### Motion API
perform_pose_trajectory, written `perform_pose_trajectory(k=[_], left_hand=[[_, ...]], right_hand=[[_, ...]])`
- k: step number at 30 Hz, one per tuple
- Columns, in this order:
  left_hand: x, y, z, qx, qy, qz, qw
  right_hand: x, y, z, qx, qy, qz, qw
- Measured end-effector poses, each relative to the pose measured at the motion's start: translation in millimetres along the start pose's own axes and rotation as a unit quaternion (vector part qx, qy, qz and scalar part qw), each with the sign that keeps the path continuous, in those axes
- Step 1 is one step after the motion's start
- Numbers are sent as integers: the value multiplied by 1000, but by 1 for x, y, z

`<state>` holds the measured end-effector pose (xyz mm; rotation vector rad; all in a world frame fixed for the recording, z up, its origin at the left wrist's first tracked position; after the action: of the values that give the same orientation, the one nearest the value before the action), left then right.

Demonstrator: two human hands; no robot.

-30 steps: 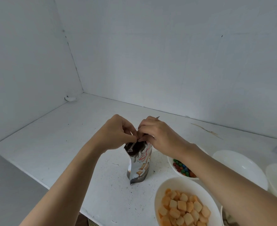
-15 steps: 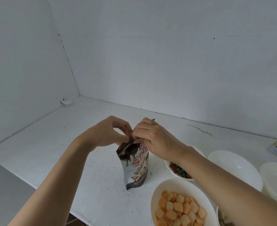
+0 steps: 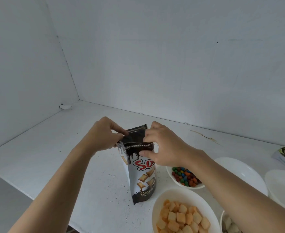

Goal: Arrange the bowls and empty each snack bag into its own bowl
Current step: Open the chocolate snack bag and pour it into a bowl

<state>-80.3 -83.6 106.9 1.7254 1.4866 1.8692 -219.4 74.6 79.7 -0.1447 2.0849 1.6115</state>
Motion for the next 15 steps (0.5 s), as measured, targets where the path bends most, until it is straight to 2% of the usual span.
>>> perform_pose_trajectory(k=[5,8,12,15], left_hand=[[2,-12,2,2,-3,22,1000],[-6,-8,-2,88,31,54,994],[-1,-15,-3,143,30,86,985],[11,-16,-2,151,-8,163,975]], right_hand=[[-3,1,-4,-15,-13,-8,1000],[-2,7,-1,-27,-9,23,999],[-7,10,0,38,21,123,991],[-6,6,1,114,62,100,986]])
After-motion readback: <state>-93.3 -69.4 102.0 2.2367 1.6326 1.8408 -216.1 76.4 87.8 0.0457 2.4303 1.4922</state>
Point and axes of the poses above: each hand's wrist, its own z-axis away from the middle knuckle, its own y-axis out of the back of the hand, x = y × z, the point moved 1 cm from there along -z, towards the middle knuckle, and after that the axes turned 13 degrees about -y, right-handed, at the moved point
